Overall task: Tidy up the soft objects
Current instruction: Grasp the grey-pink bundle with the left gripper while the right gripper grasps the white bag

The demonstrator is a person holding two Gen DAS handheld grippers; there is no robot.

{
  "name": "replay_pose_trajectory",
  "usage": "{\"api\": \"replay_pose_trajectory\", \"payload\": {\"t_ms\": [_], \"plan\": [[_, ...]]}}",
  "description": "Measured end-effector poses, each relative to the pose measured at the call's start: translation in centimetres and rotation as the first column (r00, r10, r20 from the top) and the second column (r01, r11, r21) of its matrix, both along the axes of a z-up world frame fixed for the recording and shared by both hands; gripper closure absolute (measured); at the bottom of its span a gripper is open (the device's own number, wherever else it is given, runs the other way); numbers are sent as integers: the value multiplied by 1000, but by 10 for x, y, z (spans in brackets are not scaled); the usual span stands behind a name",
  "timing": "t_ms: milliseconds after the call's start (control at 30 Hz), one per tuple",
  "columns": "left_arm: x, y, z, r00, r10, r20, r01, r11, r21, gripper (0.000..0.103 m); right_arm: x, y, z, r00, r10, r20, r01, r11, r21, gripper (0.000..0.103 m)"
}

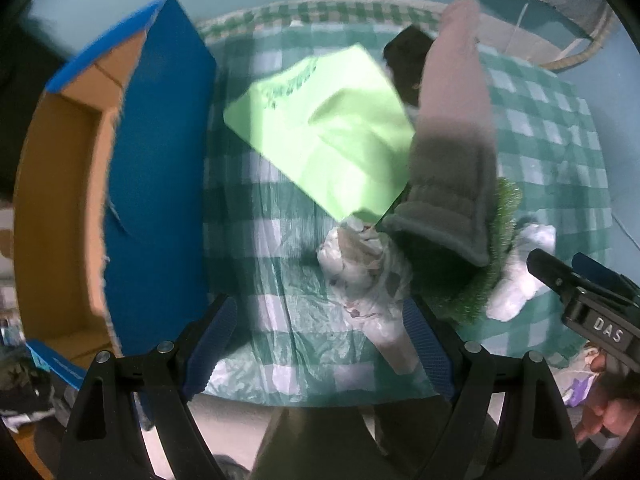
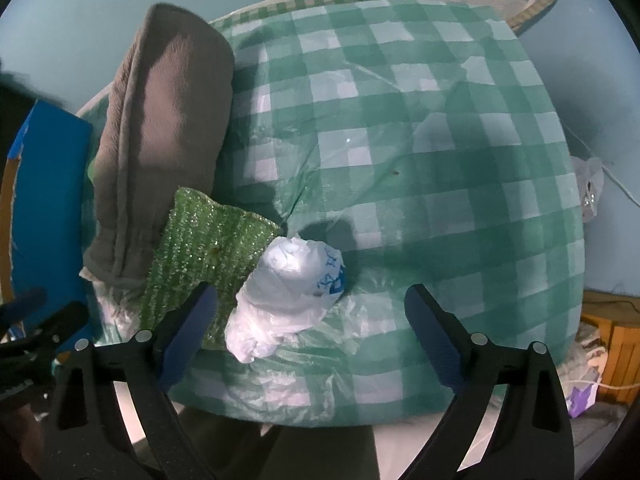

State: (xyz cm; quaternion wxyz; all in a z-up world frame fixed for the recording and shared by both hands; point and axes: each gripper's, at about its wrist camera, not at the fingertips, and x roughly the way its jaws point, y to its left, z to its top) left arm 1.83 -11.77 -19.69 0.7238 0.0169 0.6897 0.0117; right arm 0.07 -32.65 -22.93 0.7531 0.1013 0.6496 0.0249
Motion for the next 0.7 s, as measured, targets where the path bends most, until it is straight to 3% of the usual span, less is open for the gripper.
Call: {"api": "replay_pose_trajectory", "payload": {"t_ms": [200, 400, 433, 700], "plan": [[2, 9, -18, 996, 78, -42, -78, 997, -14, 17, 10, 11, -12, 999, 37, -6, -37, 999, -10, 14], [9, 8, -29, 995, 91, -51, -92, 996, -15, 17, 14, 13, -29, 997, 58, -60, -59, 998, -11, 35], [9, 8, -31, 994, 92, -52, -92, 996, -17, 17, 15, 13, -30, 995, 69, -66, -70, 997, -11, 46], [17, 4, -38, 989, 122, -78, -125, 991, -44, 17, 18, 10, -27, 983, 180, -32, -183, 977, -110, 47]]}}
